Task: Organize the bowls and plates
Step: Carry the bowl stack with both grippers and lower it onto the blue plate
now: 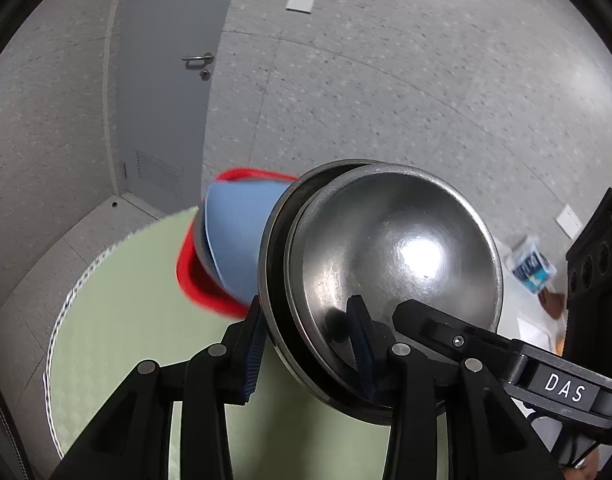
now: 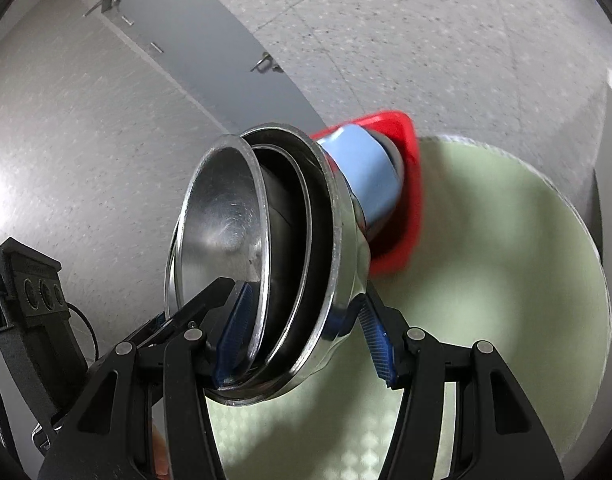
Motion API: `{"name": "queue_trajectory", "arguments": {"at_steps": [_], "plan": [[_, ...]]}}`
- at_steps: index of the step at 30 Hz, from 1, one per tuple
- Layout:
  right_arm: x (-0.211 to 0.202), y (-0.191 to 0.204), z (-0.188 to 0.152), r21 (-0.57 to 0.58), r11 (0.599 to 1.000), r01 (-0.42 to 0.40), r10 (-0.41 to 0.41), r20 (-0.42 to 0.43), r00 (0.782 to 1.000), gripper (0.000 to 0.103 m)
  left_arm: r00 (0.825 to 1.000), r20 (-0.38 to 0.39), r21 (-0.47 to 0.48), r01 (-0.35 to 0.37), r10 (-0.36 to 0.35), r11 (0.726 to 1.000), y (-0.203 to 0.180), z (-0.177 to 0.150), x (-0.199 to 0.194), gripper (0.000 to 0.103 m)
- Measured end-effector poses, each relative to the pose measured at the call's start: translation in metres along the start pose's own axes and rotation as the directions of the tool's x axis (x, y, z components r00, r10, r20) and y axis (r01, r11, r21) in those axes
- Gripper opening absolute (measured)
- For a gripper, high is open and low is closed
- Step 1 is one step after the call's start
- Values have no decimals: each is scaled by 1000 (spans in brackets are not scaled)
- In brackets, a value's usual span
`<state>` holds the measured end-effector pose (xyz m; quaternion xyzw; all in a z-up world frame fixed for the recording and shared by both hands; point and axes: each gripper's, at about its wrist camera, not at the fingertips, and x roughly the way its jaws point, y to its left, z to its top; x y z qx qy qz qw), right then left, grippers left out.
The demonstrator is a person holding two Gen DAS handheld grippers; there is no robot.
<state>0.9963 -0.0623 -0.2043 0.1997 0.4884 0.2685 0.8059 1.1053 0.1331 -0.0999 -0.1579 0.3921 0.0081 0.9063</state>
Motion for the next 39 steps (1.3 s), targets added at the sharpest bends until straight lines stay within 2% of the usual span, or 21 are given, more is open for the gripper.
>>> {"name": "queue_trajectory", "arguments": {"at_steps": [9,16,21,27,29,31,39], "plan": [[55,-9,49,-14,1000,-9,8,-61,998,56,998,-53,-49,-39,36,998,8,52,76,37],[91,-31,64,17,1000,3,-1,-139,990,56,990,-125,-73,-70,61,995,9,86,141,37],[103,-36,70,11,1000,11,-9,-165,986,56,986,-150,-89,-83,69,993,10,98,169,37],[107,-32,74,-17,999,51,-53,-180,982,58,985,-161,-79,-80,66,994,6,105,187,37],[108,-28,74,-40,997,71,-77,-185,980,66,984,-170,-86,-76,61,993,8,101,187,39],[108,-27,75,-43,995,90,-96,-189,977,68,984,-172,-89,-72,56,993,8,101,188,40],[98,-28,75,-32,995,93,-98,-181,979,69,984,-174,-110,-48,29,993,14,100,182,45]]}}
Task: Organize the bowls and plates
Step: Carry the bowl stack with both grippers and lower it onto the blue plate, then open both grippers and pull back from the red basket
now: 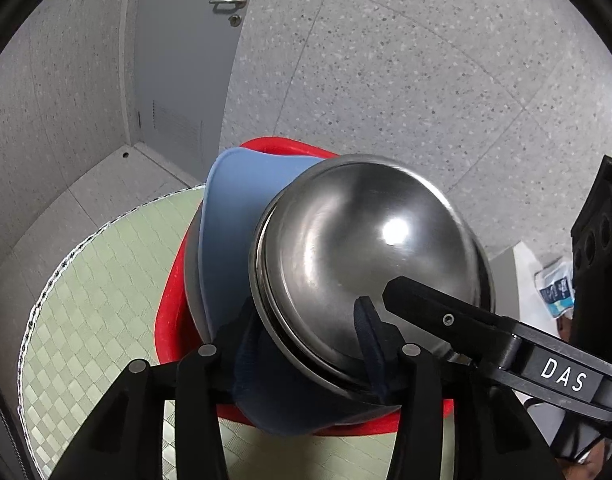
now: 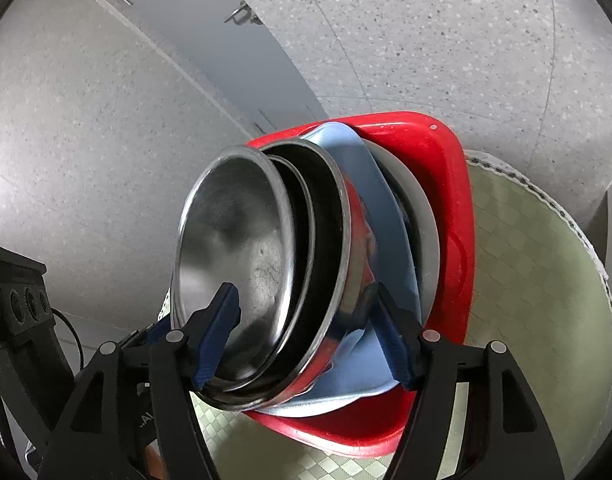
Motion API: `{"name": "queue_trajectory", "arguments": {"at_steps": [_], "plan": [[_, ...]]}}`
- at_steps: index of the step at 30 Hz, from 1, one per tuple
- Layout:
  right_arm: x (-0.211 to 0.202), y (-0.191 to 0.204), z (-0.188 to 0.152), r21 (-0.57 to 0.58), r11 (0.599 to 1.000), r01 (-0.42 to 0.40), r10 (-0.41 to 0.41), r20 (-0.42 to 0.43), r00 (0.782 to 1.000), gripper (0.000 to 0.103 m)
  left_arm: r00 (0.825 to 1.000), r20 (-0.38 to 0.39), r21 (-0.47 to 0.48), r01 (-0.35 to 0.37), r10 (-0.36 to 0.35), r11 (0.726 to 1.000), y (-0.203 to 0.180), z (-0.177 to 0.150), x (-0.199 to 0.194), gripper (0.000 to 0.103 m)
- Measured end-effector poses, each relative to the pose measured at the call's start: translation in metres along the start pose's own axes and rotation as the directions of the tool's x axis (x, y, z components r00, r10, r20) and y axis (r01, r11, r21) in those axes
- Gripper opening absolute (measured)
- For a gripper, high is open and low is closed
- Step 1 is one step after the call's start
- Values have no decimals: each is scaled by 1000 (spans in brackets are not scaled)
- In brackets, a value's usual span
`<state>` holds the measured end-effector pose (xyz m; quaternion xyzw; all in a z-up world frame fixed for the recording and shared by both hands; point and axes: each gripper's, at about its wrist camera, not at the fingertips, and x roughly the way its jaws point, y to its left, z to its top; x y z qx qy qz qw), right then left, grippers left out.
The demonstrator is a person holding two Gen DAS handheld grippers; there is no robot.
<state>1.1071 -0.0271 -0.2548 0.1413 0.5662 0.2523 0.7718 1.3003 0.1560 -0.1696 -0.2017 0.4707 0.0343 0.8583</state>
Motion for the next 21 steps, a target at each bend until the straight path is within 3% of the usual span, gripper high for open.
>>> {"name": "queue_trajectory", "arguments": {"at_steps": [3,5,14,21], "plan": [[-10,-1,0,3,1000,26,-26,30,999,80,999,49,10,-9,9,1000,1,-4,-16,60],[-22,-2,0,8,1000,8,-8,57,998,87,996,88,22,-26,24,999,1,-6,-27,78],[-50,9,-24,-3,1000,24,-23,111,994,88,997,81,67,-21,16,998,-3,-33,-53,84],[-98,25,-74,-14,998,63,-58,220,974,89,983,181,106,-49,29,993,-1,-86,-128,94]]}}
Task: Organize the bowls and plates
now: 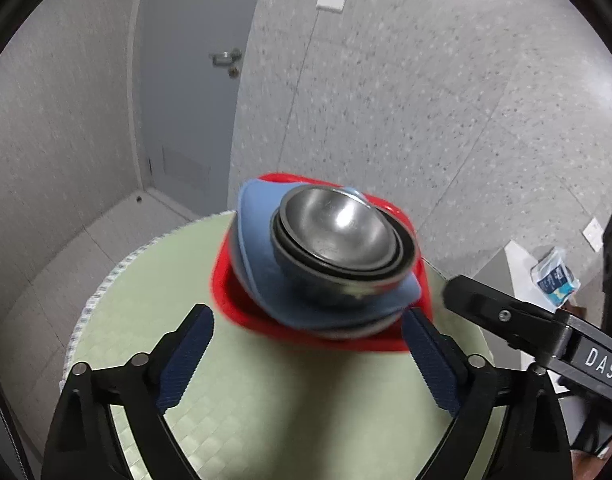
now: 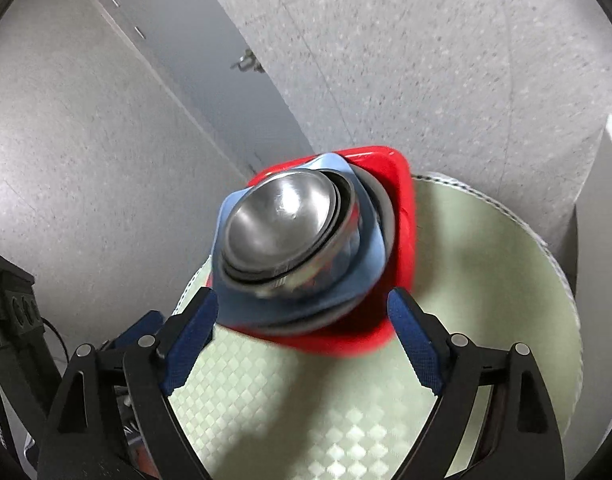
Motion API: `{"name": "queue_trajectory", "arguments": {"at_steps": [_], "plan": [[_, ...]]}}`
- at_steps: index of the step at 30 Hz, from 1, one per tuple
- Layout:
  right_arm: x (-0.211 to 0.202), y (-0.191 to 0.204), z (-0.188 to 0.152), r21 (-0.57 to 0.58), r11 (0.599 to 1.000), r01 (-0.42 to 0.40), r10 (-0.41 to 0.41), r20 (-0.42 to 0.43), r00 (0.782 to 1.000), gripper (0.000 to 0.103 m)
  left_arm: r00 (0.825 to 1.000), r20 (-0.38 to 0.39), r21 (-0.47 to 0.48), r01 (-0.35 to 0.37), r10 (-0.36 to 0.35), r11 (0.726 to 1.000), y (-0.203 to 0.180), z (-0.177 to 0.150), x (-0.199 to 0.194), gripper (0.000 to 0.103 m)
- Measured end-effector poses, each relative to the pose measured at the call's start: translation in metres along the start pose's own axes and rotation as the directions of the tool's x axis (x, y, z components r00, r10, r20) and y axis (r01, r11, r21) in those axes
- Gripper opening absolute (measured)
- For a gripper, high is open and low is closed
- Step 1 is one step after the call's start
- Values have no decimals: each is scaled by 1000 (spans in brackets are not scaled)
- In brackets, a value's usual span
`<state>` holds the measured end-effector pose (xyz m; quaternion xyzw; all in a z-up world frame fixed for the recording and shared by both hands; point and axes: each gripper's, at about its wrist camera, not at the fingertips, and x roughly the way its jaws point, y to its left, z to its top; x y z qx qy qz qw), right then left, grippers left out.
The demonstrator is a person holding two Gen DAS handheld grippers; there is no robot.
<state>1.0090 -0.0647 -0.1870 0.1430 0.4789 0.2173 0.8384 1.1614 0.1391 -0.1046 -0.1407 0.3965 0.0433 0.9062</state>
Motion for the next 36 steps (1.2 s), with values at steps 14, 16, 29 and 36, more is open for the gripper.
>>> {"name": "queue_trajectory", "arguments": {"at_steps": [14,16,29,36], "plan": [[-166,39,-130,-41,991,126,-113,238,965,99,973,231,161,-33,-5,986,-35,-143,-193,102],[-187,42,-149,-48,988,150,-132,268,955,100,968,250,183,-30,-17,983,-40,-164,-215,102],[-332,59,-296,-107,965,239,-171,431,886,103,919,391,257,-59,-48,965,-62,-343,-388,102],[-404,61,-384,-104,970,221,-148,469,871,103,895,447,246,-110,-12,963,-71,-471,-500,102]]}}
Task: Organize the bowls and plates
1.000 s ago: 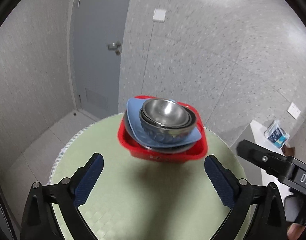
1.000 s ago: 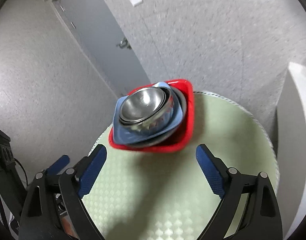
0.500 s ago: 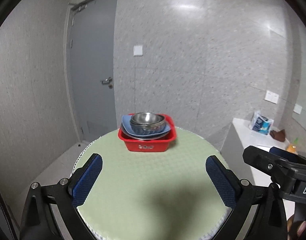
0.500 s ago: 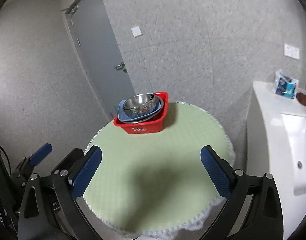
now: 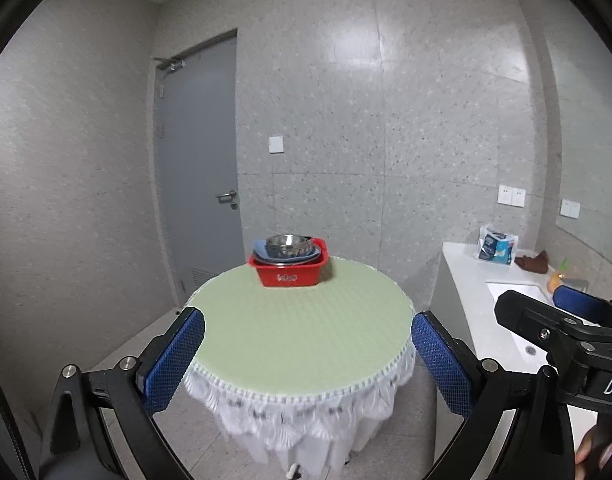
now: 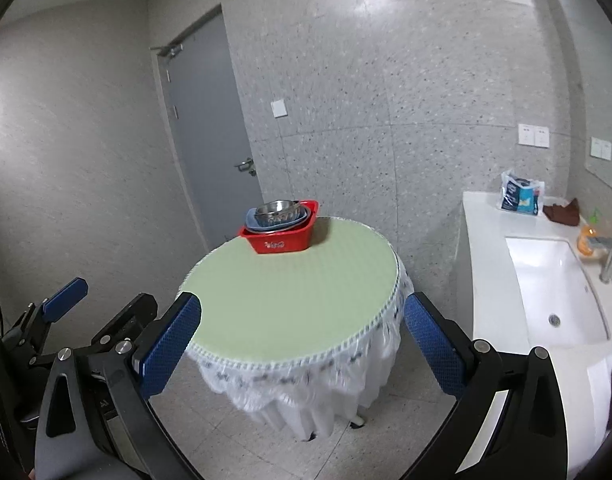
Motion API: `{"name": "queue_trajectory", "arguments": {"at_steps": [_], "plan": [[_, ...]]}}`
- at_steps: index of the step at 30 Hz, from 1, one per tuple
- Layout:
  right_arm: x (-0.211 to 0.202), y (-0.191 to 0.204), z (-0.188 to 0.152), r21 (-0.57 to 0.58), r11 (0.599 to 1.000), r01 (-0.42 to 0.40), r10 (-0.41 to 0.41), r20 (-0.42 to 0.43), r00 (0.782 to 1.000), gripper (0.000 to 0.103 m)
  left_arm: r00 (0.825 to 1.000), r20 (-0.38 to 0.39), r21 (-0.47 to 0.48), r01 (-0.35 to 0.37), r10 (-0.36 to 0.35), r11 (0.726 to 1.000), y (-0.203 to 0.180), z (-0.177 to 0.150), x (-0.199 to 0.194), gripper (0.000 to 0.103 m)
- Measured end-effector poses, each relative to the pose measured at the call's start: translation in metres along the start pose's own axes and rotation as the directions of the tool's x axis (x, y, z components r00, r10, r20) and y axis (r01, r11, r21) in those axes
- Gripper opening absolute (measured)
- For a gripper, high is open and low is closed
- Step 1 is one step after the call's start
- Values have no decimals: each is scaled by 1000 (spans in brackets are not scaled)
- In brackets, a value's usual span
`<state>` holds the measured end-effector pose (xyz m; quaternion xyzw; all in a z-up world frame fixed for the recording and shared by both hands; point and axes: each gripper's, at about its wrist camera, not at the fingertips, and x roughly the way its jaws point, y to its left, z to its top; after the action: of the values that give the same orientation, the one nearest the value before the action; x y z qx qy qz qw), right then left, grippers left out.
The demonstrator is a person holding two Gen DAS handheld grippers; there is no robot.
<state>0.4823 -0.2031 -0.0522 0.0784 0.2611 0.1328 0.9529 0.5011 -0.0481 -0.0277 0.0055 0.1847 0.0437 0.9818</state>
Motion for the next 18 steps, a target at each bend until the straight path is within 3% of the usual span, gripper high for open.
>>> {"name": "queue_trajectory", "arguments": {"at_steps": [4,11,18], "plan": [[-52,5,-19,-8,1000,-3,3,25,1000,103,999,28,9,-19,19,1000,-10,-27,-80,102],[-123,21,-42,-24,1000,14,-12,87,996,103,998,59,1,-36,36,999,-13,-52,-188,102],[-165,43,-61,-62,997,37,-29,122,992,103,996,78,-43,-43,46,998,12,-66,-237,102]]}}
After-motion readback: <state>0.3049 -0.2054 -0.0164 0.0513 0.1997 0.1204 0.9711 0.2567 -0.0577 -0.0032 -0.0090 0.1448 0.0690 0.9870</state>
